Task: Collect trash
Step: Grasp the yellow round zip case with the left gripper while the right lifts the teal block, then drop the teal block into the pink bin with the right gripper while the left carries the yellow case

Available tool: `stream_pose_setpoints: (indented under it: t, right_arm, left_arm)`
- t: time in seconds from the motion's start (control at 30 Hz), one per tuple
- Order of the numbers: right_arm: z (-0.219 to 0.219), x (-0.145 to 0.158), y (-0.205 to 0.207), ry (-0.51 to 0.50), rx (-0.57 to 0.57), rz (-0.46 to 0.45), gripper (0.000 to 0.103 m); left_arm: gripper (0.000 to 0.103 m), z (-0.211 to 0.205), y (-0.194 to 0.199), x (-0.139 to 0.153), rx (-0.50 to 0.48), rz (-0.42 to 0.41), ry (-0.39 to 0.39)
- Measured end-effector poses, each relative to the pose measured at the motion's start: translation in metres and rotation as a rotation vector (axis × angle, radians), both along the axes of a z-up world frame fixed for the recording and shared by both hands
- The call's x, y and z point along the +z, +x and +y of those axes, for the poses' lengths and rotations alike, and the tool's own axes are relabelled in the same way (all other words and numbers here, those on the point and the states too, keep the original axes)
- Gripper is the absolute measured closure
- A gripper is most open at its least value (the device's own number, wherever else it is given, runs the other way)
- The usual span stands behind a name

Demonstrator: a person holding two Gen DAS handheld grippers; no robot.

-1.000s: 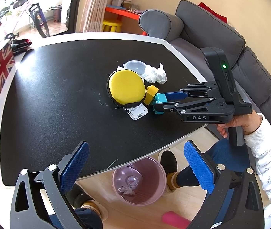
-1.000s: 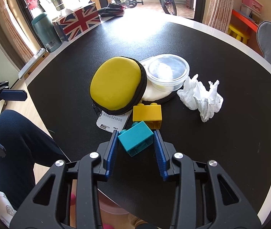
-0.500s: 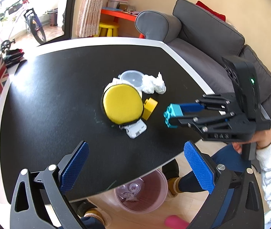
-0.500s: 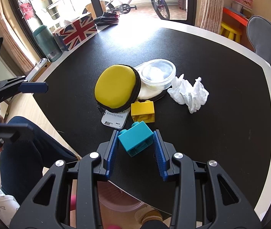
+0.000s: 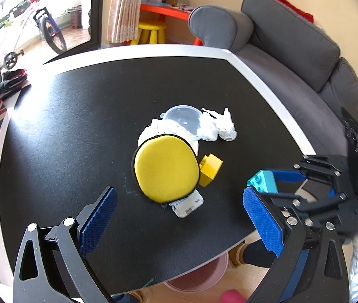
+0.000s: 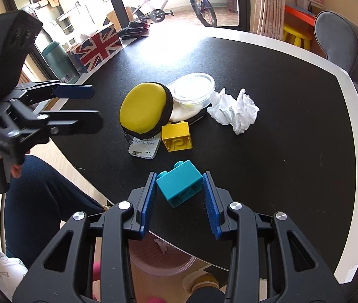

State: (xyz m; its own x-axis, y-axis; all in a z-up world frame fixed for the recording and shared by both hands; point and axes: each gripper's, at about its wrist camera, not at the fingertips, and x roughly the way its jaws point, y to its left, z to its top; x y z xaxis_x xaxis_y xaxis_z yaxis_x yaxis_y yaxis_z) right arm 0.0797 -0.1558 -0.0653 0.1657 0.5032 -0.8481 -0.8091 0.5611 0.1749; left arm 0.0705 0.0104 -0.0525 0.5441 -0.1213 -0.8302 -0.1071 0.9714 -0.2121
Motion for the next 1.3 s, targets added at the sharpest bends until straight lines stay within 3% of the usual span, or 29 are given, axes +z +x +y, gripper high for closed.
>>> stream_pose_setpoints:
  t: [0.23, 0.5, 0.7, 0.87, 1.3]
  right_arm:
    - [-0.008, 0.001, 0.003, 0.015, -0.012, 0.000, 0.066]
    - [-0.012, -0.002, 0.008, 0.022, -0.021, 0.009, 0.066]
    - [-0.015, -0.005, 0.010, 0.027, -0.025, 0.016, 0.066]
    - [-0.015, -0.005, 0.011, 0.029, -0.027, 0.019, 0.066]
    - [-0.010, 0.002, 0.009, 0.041, -0.022, 0.006, 0.066]
  left_arm:
    - [0.007, 0.009, 0.030, -0.021, 0.076, 0.085, -0.032]
    - [0.007, 0.023, 0.047, -0.045, 0.175, 0.160, -0.121]
    - [0.008, 0.023, 0.049, -0.053, 0.201, 0.161, -0.126]
    - [0.030, 0.019, 0.049, -0.053, 0.184, 0.157, -0.131]
    - [0.032, 0.022, 0.034, -0.031, 0.164, 0.099, -0.107]
